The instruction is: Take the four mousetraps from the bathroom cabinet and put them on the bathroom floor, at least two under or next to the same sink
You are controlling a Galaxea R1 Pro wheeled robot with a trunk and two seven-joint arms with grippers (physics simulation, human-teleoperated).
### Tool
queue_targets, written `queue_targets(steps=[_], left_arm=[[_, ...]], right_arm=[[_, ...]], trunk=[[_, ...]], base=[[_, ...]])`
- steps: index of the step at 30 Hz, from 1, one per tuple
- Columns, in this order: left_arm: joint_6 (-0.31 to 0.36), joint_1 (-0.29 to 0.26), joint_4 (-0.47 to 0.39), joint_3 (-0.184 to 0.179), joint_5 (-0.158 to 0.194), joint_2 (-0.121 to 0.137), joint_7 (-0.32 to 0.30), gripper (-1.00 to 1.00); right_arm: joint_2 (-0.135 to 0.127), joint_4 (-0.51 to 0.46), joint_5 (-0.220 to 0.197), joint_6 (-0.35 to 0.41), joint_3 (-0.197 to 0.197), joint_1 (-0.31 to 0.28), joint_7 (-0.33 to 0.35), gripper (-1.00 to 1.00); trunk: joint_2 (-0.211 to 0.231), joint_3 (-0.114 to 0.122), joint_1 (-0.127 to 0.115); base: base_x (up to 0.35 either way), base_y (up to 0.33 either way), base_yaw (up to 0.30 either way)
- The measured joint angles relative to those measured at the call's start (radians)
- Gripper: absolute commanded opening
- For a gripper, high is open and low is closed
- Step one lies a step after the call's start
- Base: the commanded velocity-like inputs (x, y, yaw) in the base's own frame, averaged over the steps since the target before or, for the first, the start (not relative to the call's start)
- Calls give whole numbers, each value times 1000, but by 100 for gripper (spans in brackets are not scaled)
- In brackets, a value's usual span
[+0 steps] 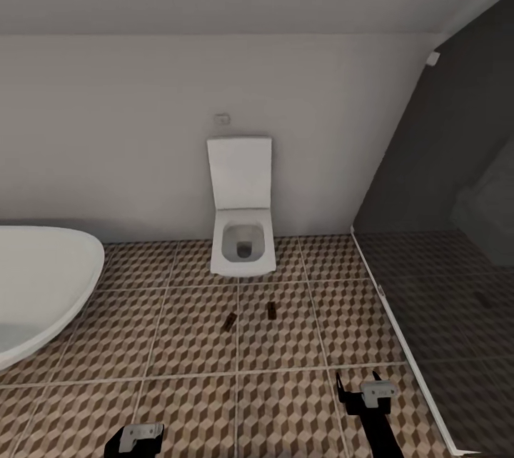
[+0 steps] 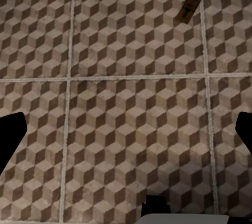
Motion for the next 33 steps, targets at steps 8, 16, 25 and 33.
queue_targets(steps=[8,16,25,33], left_arm=[[0,0,0,0,0,0,1,100],[0,0,0,0,0,0,1,100],[0,0,0,0,0,0,0,100],[1,0,2,0,0,-2,0,100]], right_arm=[[3,0,0,0,0,0,-1,100],[2,0,0,0,0,0,0,100],[3,0,0,0,0,0,-1,100],[-1,1,0,1,-1,0,-1,100]], trunk=[[0,1,0],[0,2,0],[0,7,0],[0,17,0]], base=[[0,0,96],[0,0,173],[0,0,92],[0,0,165]])
